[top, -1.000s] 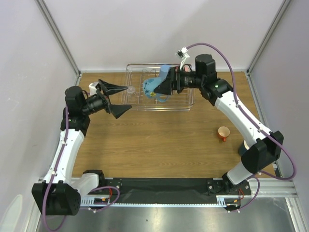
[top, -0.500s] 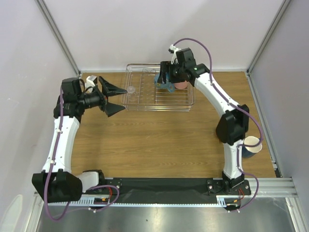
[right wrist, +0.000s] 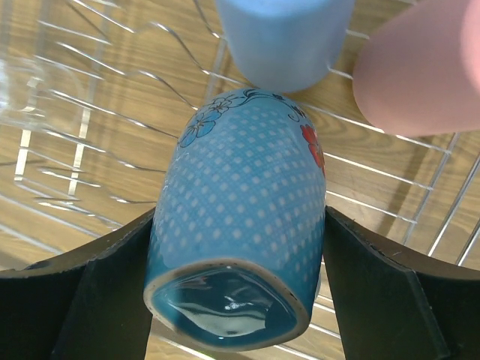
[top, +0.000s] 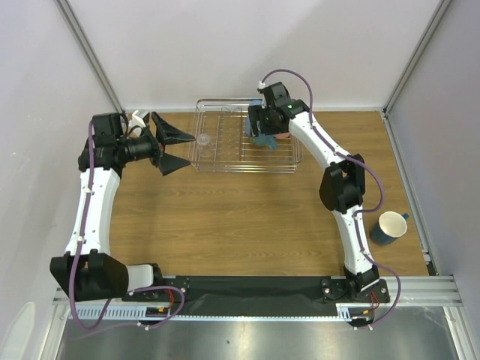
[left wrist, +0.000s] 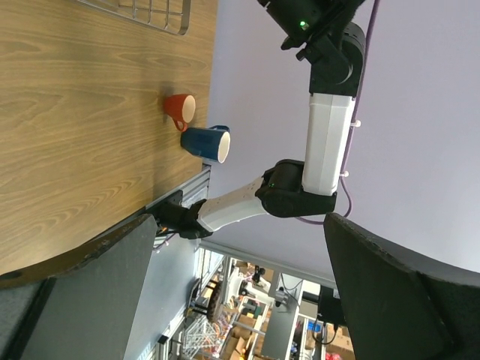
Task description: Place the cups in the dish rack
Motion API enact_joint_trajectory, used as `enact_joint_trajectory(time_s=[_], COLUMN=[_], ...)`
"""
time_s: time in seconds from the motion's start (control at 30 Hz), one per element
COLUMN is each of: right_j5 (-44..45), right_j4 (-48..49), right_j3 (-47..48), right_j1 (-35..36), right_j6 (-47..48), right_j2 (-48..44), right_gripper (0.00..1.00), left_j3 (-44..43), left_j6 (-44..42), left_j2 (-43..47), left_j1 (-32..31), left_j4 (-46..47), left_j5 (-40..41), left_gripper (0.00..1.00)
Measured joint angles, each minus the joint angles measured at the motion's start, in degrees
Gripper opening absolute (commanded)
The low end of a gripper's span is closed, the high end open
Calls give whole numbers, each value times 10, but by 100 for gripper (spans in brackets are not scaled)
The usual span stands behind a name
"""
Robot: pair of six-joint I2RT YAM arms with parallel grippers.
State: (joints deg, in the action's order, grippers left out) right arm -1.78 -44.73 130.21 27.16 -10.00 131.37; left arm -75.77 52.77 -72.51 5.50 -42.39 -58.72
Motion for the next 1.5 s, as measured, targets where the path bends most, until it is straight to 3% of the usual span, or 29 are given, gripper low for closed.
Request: enact_joint_trajectory(time_s=[1.1, 1.5], right_j5=[96, 99], right_j4=[-24, -26], right_j3=[52, 62], right_j1=[42, 43], right_j6=[9, 9], right_j2=[88, 96], right_gripper=[0, 22], left_j3=[-10, -10], left_j6=[-29, -29], left_j2=[-17, -17], left_j1=[9, 11], left_j4=[-21, -21], left_j5=[-20, -21], left_gripper=[100, 100])
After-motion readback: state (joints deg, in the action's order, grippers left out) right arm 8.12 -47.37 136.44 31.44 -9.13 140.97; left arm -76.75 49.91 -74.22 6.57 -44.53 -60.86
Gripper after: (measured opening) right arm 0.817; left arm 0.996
